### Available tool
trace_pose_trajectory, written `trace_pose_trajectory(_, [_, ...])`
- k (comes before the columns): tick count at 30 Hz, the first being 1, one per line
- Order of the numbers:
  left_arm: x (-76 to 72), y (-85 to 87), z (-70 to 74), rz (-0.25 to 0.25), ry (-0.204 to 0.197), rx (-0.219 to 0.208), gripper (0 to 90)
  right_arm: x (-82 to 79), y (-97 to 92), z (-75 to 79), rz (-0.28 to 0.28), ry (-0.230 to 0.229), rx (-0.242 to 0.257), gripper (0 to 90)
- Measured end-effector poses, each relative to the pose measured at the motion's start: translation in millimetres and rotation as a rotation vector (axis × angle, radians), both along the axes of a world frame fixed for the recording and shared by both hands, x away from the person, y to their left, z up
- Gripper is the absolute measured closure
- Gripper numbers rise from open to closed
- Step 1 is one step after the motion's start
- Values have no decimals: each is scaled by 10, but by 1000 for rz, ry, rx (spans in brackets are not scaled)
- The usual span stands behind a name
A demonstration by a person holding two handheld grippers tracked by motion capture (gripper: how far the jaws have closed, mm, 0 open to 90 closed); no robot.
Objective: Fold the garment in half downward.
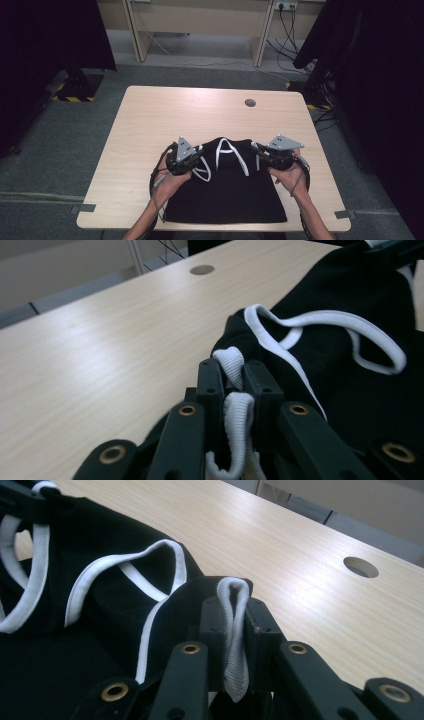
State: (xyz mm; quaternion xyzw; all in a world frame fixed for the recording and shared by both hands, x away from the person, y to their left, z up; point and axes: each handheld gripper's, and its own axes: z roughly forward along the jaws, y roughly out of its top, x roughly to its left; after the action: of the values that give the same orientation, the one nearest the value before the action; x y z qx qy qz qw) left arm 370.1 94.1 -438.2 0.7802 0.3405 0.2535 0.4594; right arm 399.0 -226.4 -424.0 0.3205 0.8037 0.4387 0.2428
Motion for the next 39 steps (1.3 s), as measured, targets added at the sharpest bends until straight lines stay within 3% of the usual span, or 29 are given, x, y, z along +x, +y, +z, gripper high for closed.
trace_pose_trajectory(9, [-305,73,-126,-27,58,-30,777,-322,-41,-167,40,38,-7,803])
trace_pose_trajectory(22, [-575,169,-408,-56,162,14,696,-612,-158,-393,62,138,-45,789])
trace_pose_trajectory(30, [-532,203,-441,-54,233,-10,662,-613,-208,-452,56,190,-83,788])
trace_pose_trajectory(33, [-503,198,-441,-56,237,-6,659,-585,-214,-468,48,193,-86,788])
trace_pose_trajectory(39, [-303,150,-440,-39,233,2,658,-435,-249,-484,11,194,-78,778])
